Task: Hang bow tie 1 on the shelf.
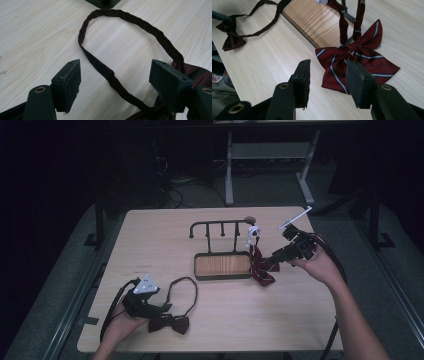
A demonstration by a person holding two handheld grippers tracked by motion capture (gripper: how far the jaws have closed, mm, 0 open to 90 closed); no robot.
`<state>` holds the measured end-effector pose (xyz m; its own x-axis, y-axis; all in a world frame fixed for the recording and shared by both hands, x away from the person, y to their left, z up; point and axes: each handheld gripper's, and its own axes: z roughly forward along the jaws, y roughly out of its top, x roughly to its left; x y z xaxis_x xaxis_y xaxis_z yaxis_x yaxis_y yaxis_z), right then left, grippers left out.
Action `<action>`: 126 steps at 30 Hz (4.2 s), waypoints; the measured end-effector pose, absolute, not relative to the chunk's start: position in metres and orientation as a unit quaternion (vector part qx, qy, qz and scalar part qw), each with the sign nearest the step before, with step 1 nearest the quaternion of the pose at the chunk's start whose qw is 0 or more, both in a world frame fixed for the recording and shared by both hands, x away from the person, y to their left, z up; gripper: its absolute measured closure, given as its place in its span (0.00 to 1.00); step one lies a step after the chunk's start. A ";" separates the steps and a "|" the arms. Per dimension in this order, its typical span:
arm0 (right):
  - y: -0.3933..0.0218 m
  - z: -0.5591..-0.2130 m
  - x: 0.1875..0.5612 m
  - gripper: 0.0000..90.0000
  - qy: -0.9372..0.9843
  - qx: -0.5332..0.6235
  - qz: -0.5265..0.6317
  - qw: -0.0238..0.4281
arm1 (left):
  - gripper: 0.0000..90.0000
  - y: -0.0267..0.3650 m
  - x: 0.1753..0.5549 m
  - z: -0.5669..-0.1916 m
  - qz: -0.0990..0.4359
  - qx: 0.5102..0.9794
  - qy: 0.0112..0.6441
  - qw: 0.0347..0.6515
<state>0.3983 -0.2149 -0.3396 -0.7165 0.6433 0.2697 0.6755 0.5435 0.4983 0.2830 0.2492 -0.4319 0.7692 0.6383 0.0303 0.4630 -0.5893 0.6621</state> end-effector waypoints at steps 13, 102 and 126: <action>-0.219 -0.355 0.388 0.55 -0.877 -0.378 -0.297 0.029 | 0.29 0.249 0.284 -0.432 0.134 0.882 0.313 0.327; -0.233 -0.430 0.305 0.41 -0.863 -0.388 -0.323 -0.024 | 0.78 0.221 0.360 -0.437 0.124 0.910 0.326 0.226; -0.237 -0.431 0.304 0.44 -0.860 -0.387 -0.332 -0.026 | 0.99 0.219 0.361 -0.443 0.101 0.923 0.309 0.206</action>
<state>0.3045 -0.2369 -0.4311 -0.6995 0.6826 0.2118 0.6478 0.4805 0.5912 0.3609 0.2193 -0.4427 0.7883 0.6124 0.0593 0.5288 -0.7235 0.4437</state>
